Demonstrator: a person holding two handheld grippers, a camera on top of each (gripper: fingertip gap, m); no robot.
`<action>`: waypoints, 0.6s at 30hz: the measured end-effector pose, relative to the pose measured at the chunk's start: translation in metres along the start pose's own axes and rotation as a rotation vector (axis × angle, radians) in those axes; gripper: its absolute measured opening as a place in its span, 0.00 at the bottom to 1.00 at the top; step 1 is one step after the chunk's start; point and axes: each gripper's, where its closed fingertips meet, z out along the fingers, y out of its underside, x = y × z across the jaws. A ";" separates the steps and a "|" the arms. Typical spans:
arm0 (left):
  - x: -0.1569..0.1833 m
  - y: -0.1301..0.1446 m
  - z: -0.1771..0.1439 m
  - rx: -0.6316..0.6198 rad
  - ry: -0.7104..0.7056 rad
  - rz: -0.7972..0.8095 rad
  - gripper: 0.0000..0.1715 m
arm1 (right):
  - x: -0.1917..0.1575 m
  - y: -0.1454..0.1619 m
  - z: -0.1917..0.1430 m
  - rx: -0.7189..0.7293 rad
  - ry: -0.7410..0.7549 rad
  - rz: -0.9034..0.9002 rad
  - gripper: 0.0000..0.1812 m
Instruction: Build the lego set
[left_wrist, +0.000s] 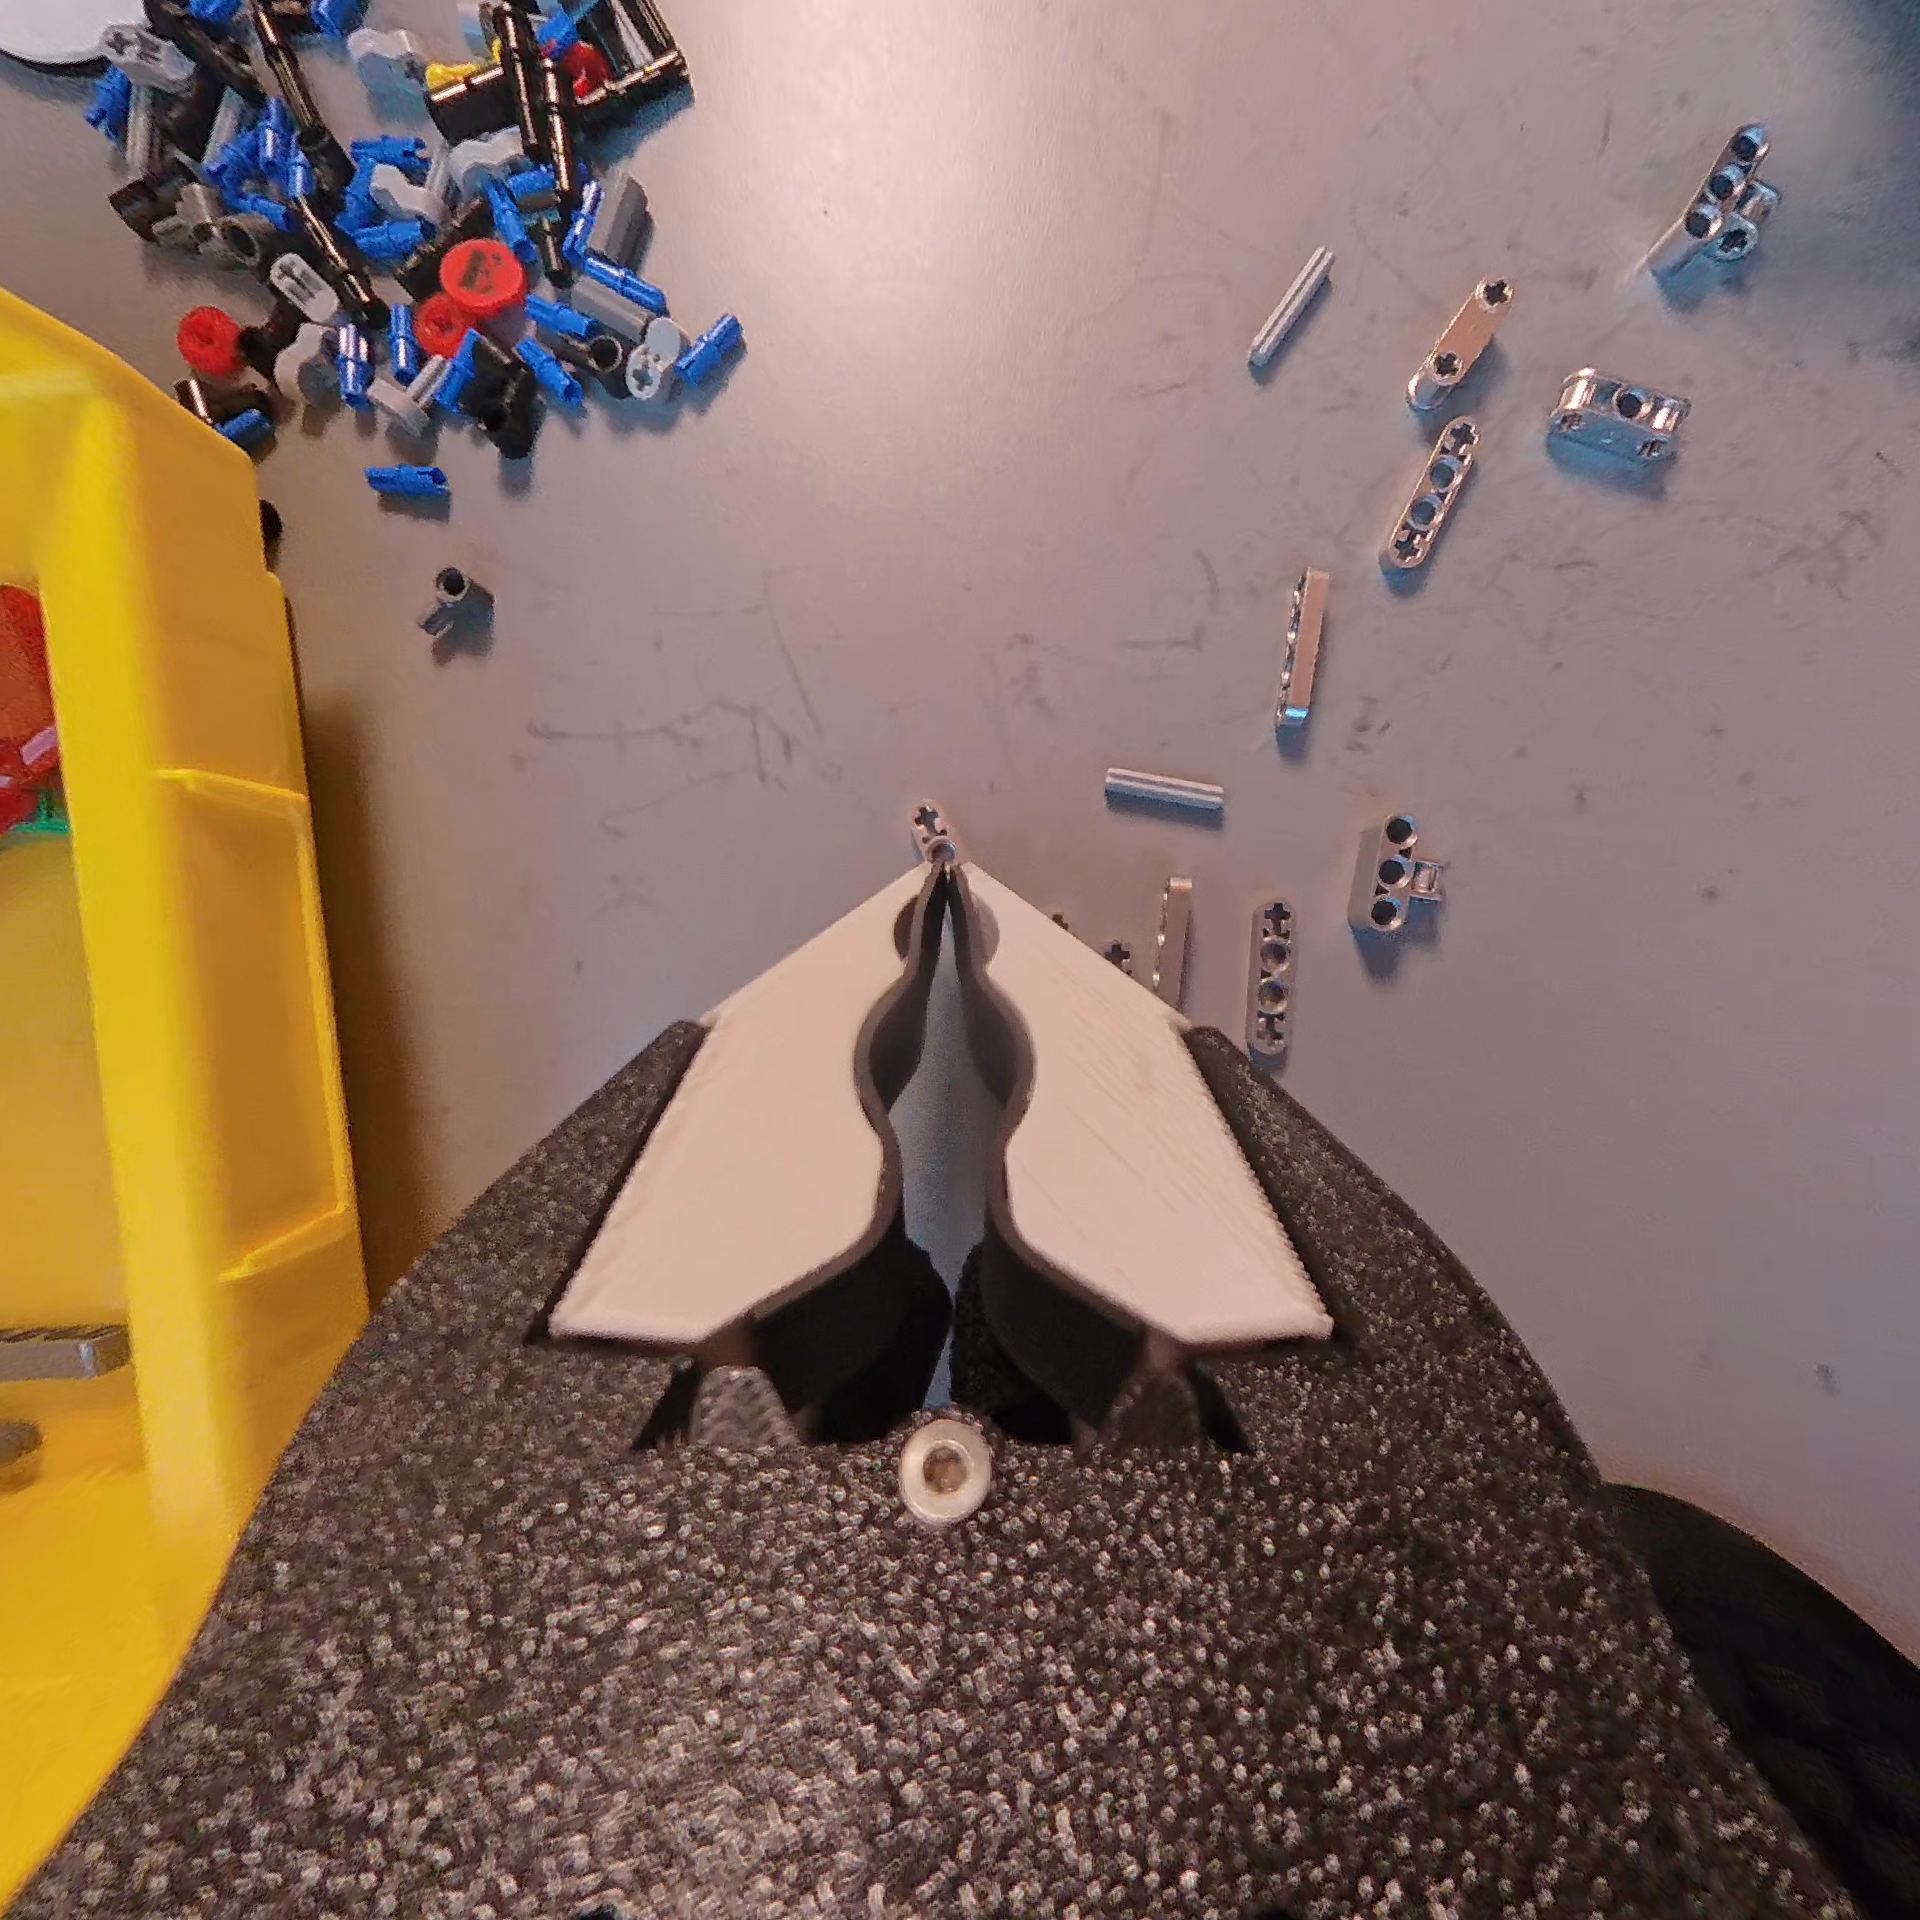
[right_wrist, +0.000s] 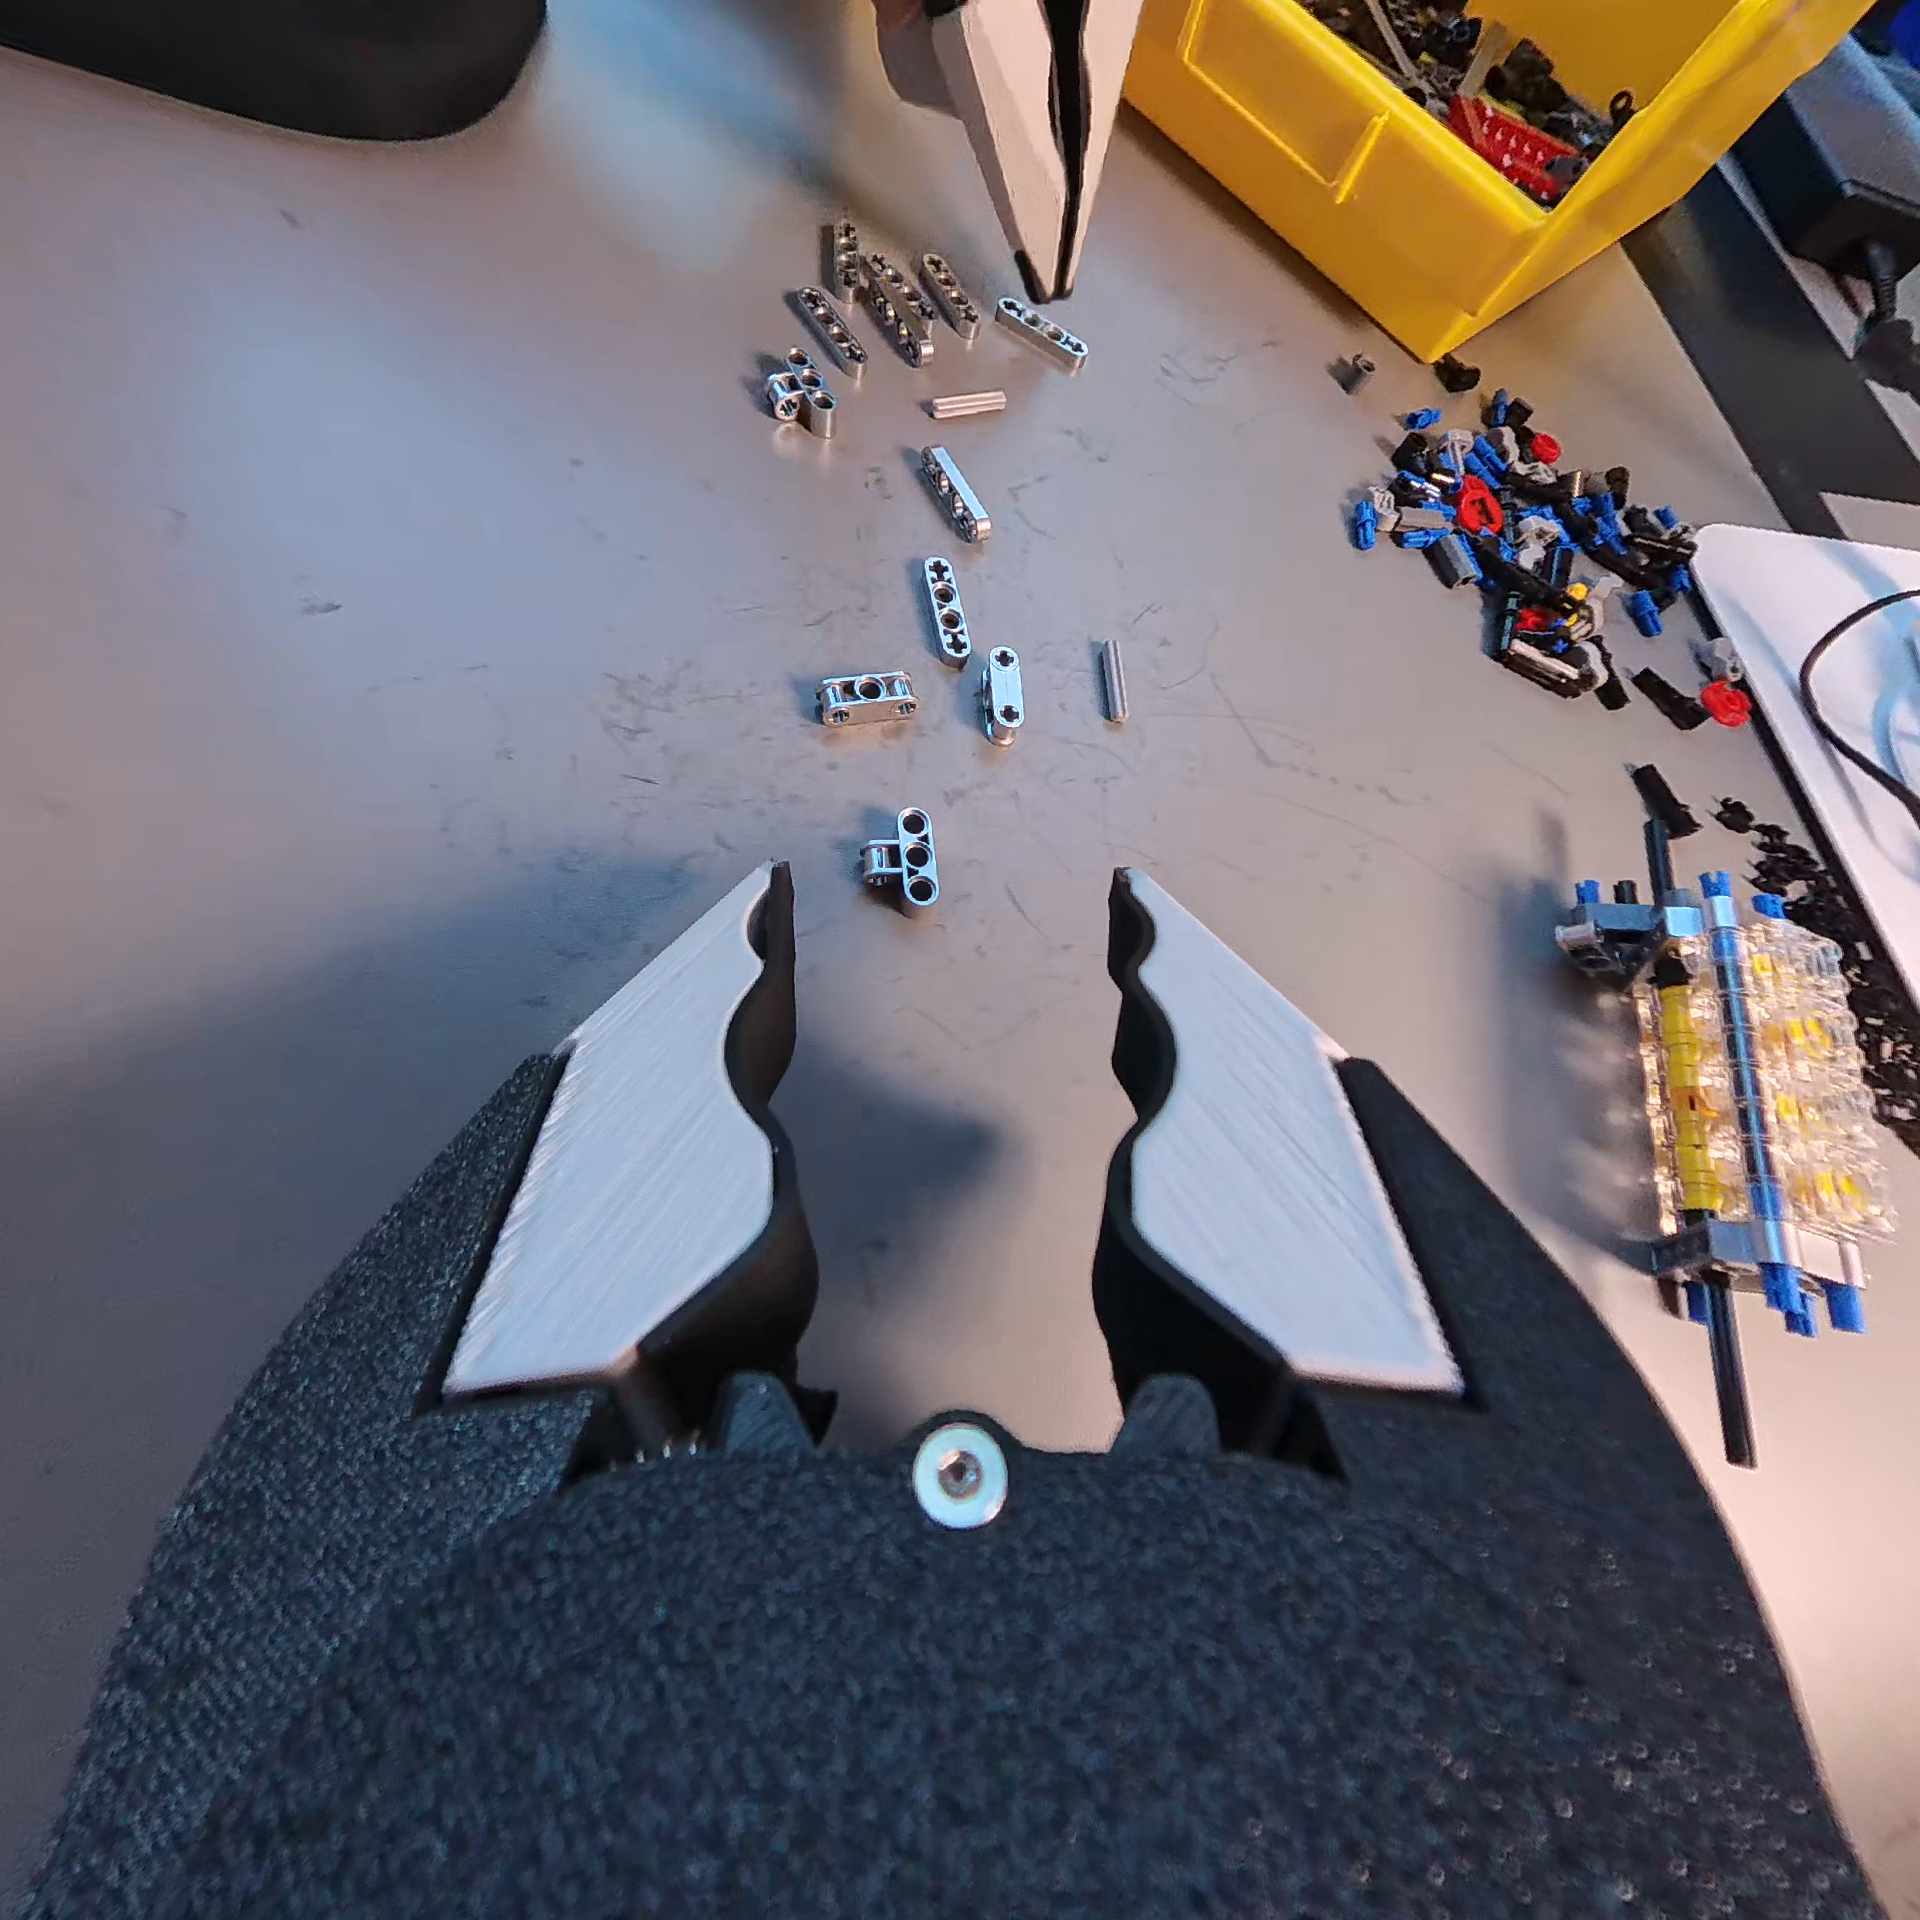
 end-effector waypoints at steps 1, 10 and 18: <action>0.001 0.000 -0.004 0.002 0.002 0.002 0.00 | 0.000 0.000 0.000 0.002 0.001 0.001 0.32; 0.012 0.026 -0.010 -0.079 0.025 -0.001 0.00 | 0.000 0.001 -0.001 0.000 -0.001 0.001 0.33; 0.030 0.027 -0.022 -0.064 0.049 0.022 0.00 | 0.001 0.001 -0.001 -0.003 0.003 0.003 0.32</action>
